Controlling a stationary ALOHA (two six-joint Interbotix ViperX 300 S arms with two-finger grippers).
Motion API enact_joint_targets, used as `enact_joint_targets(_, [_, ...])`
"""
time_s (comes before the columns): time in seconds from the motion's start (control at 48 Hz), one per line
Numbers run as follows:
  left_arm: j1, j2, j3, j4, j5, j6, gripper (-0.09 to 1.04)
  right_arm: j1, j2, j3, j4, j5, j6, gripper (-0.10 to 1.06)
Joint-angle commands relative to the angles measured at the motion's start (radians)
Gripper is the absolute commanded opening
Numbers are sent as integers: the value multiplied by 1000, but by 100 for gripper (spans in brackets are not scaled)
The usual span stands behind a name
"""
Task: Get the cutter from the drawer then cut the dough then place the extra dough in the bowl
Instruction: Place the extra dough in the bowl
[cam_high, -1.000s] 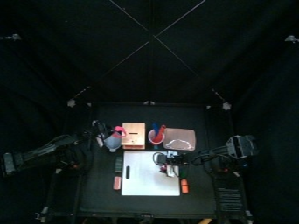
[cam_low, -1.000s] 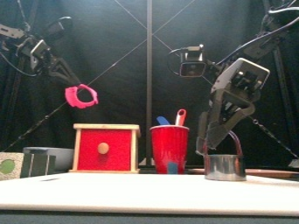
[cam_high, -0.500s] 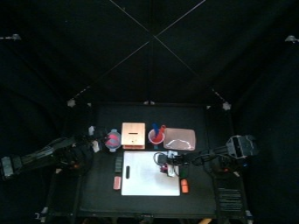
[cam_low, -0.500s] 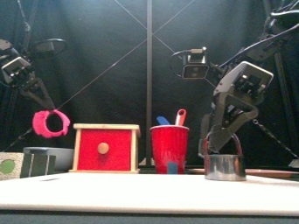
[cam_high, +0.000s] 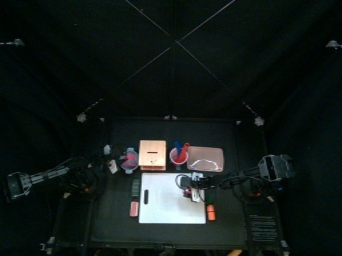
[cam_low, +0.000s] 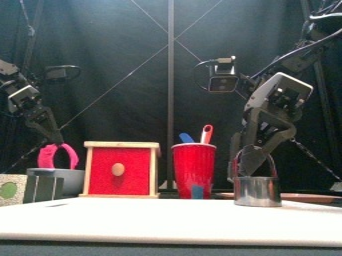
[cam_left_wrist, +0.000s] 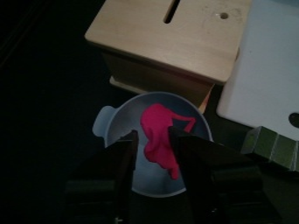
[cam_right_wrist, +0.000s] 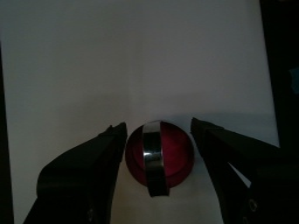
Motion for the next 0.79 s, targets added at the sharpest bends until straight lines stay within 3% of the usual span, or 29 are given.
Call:
enact_joint_targets(0.021, [20,3,-11,-38,-17,-2,93,-5,-18,-12,2,-6,0,93])
enact_joint_targets(0.312, [31,3,23,-319,-86,-18,94,-3,-18,-14,3,-2,0,93])
enact_joint_targets(0.792, [40,-2,34,-350,-118,-18,94,-3,-18,-17,6,2,2,93])
